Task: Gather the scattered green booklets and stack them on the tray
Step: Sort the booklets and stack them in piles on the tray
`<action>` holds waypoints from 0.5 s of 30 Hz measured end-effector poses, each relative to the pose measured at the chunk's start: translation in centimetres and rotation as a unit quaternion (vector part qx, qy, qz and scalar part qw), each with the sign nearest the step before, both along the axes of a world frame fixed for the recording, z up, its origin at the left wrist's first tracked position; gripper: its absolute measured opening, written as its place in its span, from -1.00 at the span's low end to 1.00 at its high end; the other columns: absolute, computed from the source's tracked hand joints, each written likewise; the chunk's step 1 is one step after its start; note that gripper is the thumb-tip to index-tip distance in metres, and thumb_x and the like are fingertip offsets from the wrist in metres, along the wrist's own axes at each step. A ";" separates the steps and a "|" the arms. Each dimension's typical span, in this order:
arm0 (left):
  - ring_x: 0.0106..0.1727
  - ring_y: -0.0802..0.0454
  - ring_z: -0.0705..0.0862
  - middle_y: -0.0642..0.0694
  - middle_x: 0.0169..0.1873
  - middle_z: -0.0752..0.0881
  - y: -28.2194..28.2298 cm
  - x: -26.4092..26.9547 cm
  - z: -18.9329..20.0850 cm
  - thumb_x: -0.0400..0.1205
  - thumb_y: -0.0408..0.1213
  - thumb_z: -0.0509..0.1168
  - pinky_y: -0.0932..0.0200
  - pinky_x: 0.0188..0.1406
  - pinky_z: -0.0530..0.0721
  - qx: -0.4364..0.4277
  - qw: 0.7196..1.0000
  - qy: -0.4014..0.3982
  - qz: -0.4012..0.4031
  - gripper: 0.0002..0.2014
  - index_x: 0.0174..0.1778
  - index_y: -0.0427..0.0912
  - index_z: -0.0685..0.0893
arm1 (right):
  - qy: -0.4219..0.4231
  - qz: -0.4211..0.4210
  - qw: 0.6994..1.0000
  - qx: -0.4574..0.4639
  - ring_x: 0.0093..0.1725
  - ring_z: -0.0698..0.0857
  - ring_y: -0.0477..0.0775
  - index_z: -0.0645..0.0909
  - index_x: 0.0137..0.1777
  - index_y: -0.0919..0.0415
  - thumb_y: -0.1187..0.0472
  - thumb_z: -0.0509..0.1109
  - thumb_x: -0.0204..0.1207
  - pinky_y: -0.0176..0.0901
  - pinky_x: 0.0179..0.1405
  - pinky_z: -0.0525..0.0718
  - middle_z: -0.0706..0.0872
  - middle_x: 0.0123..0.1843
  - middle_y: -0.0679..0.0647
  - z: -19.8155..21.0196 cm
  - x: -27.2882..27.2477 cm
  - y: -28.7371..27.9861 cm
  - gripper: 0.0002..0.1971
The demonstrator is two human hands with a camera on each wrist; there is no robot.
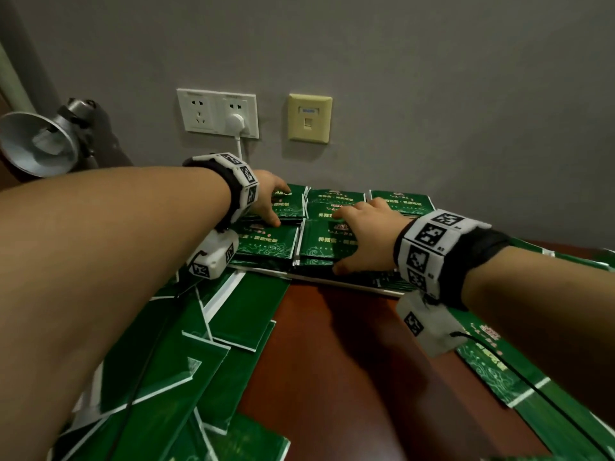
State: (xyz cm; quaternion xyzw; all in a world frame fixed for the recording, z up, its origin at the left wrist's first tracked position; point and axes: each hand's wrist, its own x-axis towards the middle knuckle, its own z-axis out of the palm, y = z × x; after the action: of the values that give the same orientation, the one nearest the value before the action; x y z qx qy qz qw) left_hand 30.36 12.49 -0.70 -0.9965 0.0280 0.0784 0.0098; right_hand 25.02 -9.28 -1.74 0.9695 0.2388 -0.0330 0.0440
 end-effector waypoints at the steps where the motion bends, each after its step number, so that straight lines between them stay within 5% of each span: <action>1: 0.55 -0.16 0.40 -0.10 0.59 0.38 0.0 0.0 0.1 0.52 -0.10 0.51 -0.05 0.49 0.43 0.002 1.000 -0.003 0.000 -0.18 0.66 -0.04 0.27 | -0.001 0.000 1.000 0.001 0.54 0.26 0.19 0.14 0.65 -0.03 -0.35 0.50 0.28 0.23 0.44 0.45 0.37 0.54 0.03 0.0 -0.1 -0.1 0.00; 15: 0.42 -0.29 0.46 -0.22 0.42 0.54 -2.3 -5.2 1.1 0.60 -0.31 0.33 -0.17 0.37 0.53 0.081 0.995 -0.063 0.001 -0.38 0.60 0.01 0.35 | -0.023 0.004 1.000 -0.004 0.46 0.32 0.22 0.15 0.64 -0.01 -0.29 0.52 0.28 0.20 0.39 0.49 0.41 0.47 0.09 0.8 -4.5 -2.9 -0.01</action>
State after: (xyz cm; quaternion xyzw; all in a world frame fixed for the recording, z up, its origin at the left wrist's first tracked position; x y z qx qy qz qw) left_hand 25.15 10.23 0.42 -0.9954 0.0201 0.0172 0.0925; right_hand 20.49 -12.17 -0.92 0.9688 0.2418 -0.0115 0.0537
